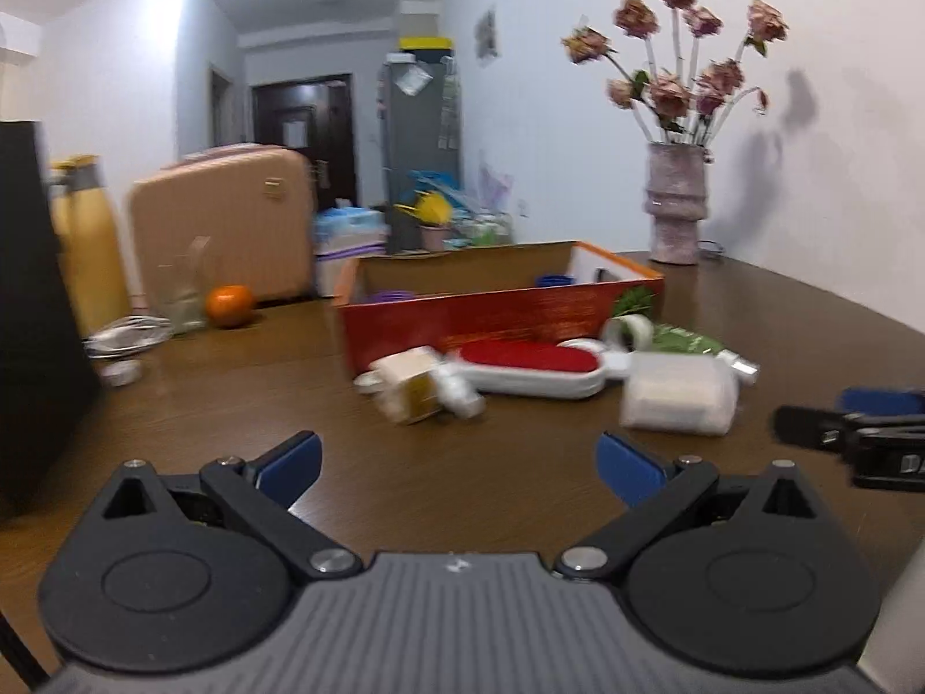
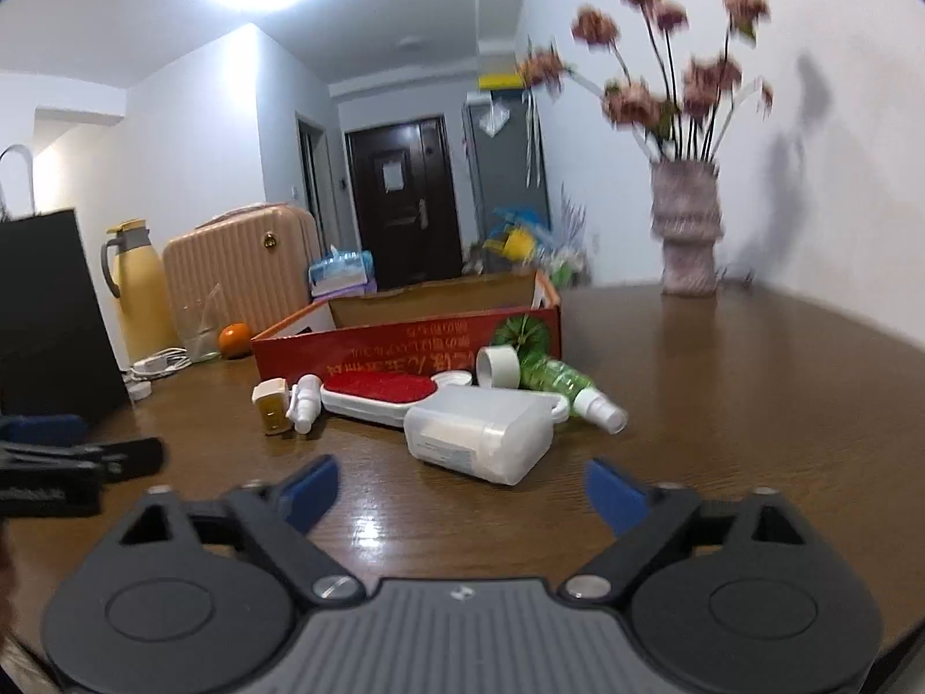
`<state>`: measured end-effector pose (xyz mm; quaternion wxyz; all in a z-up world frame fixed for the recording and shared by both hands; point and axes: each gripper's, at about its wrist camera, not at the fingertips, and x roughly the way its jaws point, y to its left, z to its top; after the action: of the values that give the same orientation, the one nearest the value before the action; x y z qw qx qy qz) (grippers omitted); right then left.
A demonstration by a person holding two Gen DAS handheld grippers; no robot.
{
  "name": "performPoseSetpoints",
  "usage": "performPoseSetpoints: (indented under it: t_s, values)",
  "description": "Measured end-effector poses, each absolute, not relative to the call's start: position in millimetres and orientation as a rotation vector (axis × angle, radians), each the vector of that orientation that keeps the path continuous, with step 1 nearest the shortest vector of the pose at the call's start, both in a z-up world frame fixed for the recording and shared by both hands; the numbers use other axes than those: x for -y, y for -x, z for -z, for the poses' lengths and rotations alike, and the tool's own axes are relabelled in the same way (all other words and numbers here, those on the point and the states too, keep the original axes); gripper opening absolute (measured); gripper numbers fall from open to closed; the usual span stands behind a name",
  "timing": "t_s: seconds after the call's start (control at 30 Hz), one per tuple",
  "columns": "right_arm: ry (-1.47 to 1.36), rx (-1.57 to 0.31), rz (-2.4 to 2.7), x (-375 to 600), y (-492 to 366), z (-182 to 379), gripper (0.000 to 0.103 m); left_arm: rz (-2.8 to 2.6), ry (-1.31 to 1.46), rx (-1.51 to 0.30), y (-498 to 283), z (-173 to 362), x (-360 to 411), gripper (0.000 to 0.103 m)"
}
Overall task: Organize rigid objects
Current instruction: 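Grasp the white plastic container with the left tool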
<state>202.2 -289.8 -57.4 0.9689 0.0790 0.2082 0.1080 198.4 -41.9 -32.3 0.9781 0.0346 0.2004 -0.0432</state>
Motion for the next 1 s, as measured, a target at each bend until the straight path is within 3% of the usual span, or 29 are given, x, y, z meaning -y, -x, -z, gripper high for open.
performPoseSetpoints:
  t_s: [0.07, 0.2, 0.3, 0.5, 0.6, 0.73, 1.0]
  values:
    - [-0.187, -0.439, -0.223, 297.3, -223.8, 57.7, 0.072, 0.118, -0.065, -0.416, -225.7, 34.7, 57.1, 0.102]
    - [-0.234, -0.462, -0.215, 309.4, -265.9, 60.0, 0.067, 0.161, -0.023, -0.468, -282.4, 42.4, 85.8, 0.076]
    - [-0.352, -0.506, -0.25, 320.9, -294.0, 66.8, 0.058, 0.226, 0.049, -0.54, -320.1, 48.7, 100.1, 0.063]
    - [-0.5, -0.571, -0.271, 329.2, -323.3, 88.0, 0.042, 0.331, 0.212, -0.637, -353.1, 60.8, 105.8, 0.052]
    - [-0.545, -0.577, -0.283, 329.9, -323.7, 92.2, 0.039, 0.414, 0.312, -0.682, -354.0, 61.9, 99.5, 0.034]
    - [-0.501, -0.562, -0.295, 319.4, -309.1, 87.2, 0.028, 0.391, 0.287, -0.682, -327.7, 57.5, 96.6, 0.034]
    - [-0.468, -0.574, -0.384, 298.6, -245.9, 81.4, 0.026, 0.302, 0.326, -0.702, -244.8, 49.0, 70.8, 0.034]
